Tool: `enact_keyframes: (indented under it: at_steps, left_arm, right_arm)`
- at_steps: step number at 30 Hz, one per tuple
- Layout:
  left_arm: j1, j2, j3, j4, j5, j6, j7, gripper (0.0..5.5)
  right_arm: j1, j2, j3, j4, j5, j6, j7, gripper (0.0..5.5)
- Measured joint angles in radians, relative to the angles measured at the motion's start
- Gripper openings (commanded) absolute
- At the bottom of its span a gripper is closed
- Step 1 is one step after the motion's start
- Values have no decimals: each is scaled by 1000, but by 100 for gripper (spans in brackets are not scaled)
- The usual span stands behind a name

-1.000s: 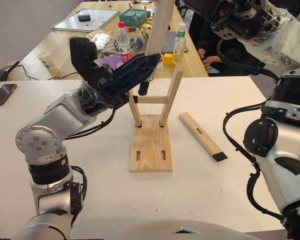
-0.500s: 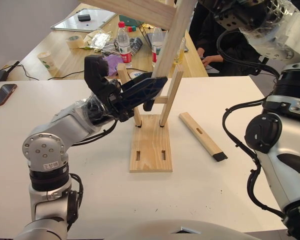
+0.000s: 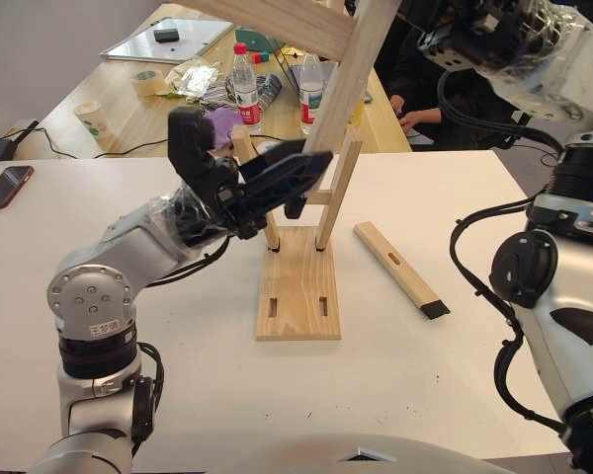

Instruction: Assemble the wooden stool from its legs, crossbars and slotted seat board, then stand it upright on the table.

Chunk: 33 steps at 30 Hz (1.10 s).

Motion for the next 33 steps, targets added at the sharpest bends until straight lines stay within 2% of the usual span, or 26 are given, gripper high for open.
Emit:
enact_keyframes:
  at_steps: [2, 6, 9, 12, 16, 19, 28, 33]
  left_arm:
    - [0, 4, 9, 11, -2, -1, 2, 311]
    - [44, 80, 106, 49, -48, 7, 23, 313]
    - [104, 163, 206, 101, -62, 19, 14, 313]
    - [146, 235, 276, 201, -17, 21, -18, 313]
    - [157, 252, 283, 333, 101, -1, -49, 313]
    - [155, 247, 280, 377, 148, -11, -63, 313]
    - [117, 175, 256, 388, 187, -11, -60, 313]
    - [93, 153, 240, 372, 186, -7, -45, 313]
  right_arm:
    - [7, 1, -10, -5, 0, -6, -6, 215]
    - [48, 2, -20, -72, 2, -25, 2, 208]
    - [138, -4, 26, -241, -26, -80, 76, 207]
    - [311, -9, 108, -468, -79, -144, 172, 207]
    - [512, -34, 204, -632, -228, -340, 286, 207]
    - [605, -35, 270, -665, -326, -461, 332, 207]
    - [857, -39, 451, -632, -611, -774, 436, 207]
    - [889, -38, 485, -597, -672, -881, 473, 207]
